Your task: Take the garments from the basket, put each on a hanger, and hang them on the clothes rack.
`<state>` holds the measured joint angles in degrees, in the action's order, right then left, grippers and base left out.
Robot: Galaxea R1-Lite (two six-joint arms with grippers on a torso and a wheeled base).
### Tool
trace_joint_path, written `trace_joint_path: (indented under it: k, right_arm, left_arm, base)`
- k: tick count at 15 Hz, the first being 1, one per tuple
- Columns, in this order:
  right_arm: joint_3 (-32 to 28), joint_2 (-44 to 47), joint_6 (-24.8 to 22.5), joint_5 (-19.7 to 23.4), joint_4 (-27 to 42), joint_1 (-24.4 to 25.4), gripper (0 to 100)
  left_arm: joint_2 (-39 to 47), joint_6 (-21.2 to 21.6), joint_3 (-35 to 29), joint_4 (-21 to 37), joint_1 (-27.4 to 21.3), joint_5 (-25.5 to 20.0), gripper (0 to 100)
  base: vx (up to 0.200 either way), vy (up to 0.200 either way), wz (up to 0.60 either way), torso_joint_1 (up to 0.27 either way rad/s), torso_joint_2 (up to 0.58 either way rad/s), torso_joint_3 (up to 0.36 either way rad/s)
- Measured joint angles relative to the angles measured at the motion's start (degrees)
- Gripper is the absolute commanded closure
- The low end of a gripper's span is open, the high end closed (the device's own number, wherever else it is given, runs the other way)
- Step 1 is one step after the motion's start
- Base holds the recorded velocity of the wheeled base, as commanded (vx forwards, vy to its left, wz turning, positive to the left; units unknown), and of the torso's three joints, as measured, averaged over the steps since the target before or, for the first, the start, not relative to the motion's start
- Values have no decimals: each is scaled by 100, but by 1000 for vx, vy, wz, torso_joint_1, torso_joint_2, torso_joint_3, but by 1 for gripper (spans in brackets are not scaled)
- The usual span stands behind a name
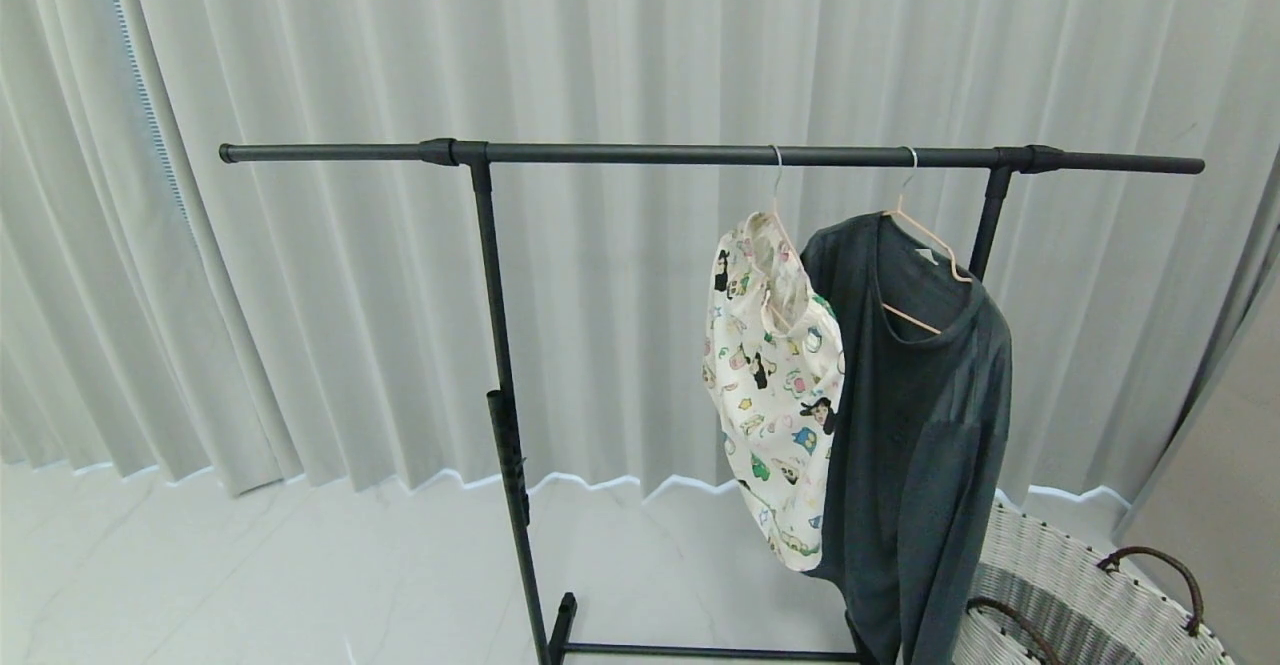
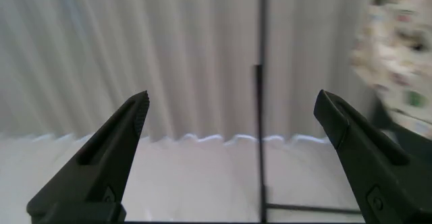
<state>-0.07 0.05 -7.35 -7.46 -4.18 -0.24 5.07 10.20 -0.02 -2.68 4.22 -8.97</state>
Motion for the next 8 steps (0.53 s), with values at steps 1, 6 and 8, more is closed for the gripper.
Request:
trace_joint_path:
  k: [1, 6, 8]
  right_arm:
    - [5, 0, 82, 158, 63, 0, 0]
    - [7, -5, 194, 216, 52, 24, 0]
    - [7, -5, 200, 394, 52, 24, 0]
  left_arm:
    - [0, -17, 0, 30, -6, -363, 0]
    - [0, -85, -2, 48, -11, 22, 0]
    - [0, -435, 0, 30, -11, 1504, 0]
  base:
    - [0, 0, 0, 0, 0, 0]
    - [0, 0, 0, 0, 0, 0]
    - [0, 0, 0, 0, 0, 0]
